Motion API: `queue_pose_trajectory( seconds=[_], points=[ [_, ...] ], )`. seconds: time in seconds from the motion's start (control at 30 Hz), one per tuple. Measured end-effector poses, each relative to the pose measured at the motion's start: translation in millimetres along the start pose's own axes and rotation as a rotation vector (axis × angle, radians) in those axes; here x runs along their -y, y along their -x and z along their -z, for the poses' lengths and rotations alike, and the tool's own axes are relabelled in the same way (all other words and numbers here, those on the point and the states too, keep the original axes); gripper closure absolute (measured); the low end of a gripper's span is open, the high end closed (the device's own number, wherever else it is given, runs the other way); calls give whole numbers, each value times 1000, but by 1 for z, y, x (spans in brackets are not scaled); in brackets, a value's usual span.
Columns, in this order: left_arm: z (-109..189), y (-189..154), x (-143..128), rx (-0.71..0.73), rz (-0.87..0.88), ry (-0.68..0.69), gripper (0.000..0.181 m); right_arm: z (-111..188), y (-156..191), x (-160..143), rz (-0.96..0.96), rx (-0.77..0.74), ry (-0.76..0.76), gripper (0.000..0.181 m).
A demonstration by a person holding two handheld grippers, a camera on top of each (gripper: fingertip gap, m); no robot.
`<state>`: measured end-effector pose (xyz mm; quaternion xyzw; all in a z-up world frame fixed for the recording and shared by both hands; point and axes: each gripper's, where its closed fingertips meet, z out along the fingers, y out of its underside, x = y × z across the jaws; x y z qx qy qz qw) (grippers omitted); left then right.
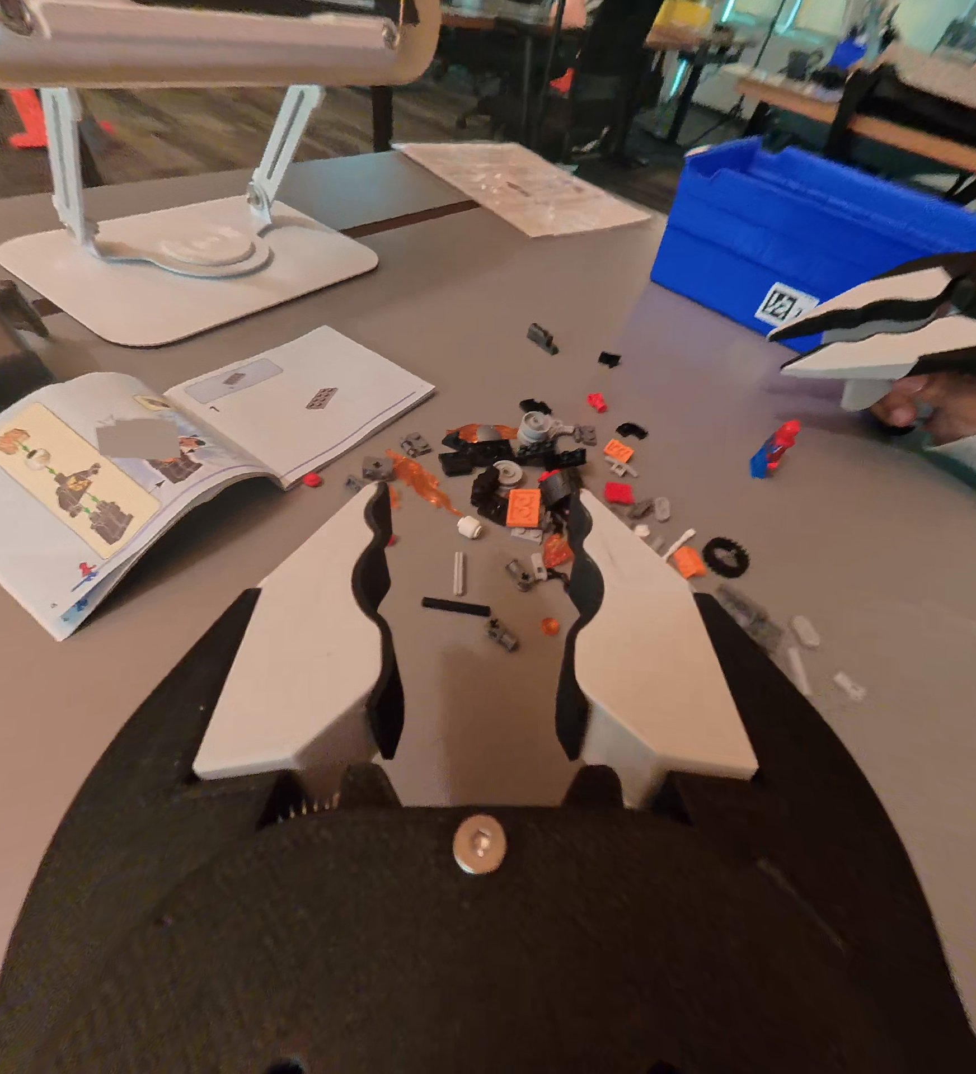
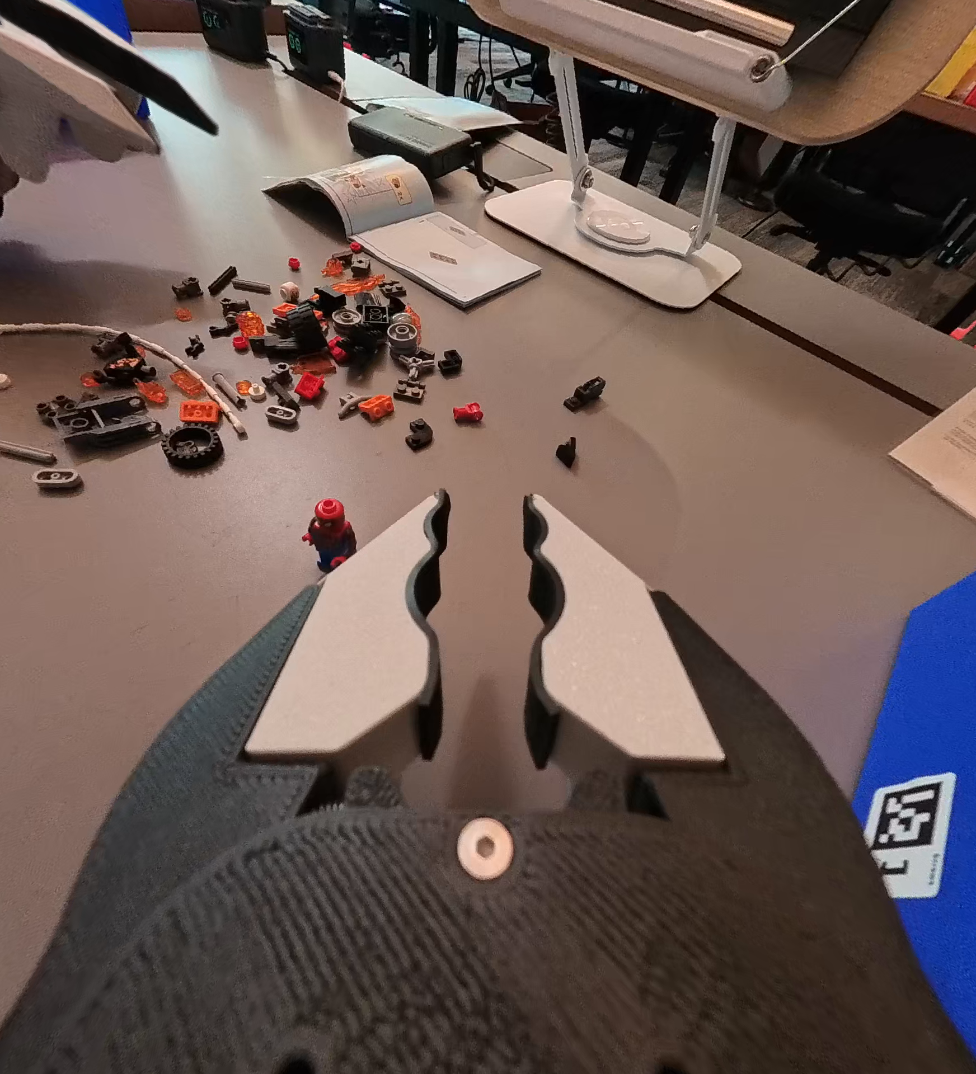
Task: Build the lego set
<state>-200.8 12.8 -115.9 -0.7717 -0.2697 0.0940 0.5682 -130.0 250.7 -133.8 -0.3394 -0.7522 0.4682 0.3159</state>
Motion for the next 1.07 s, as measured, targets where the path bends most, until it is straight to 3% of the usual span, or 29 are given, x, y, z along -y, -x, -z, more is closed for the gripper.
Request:
queue_pose_trajectory(
  seconds=[0.23, 0.47, 0.83, 0.9, 0.97, 1.03, 1.07],
  points=[
    [-4, 10, -12, 100, -87, 73, 123, -1, 1, -1, 3, 3, 6, 157],
    [3, 45, -27, 321, -134, 180, 134, -1, 1, -1, 4, 5, 7, 157],
    [-8, 59, -28, 370, -167, 244, 129, -3, 1, -3, -11, 15, 24, 157],
    [-9, 70, -7, 421, -253, 259, 125, -4, 1, -4, -24, 30, 36, 157],
    [-4, 90, 40, 523, -370, 187, 130, -5, 2, -5, -31, 44, 45, 157],
    [3, 108, 100, 613, -470, 52, 154, -6, 2, -5, -24, 45, 43, 157],
    [2, 111, 124, 607, -501, 13, 177, -6, 2, -5, -19, 45, 43, 157]
  ],
)
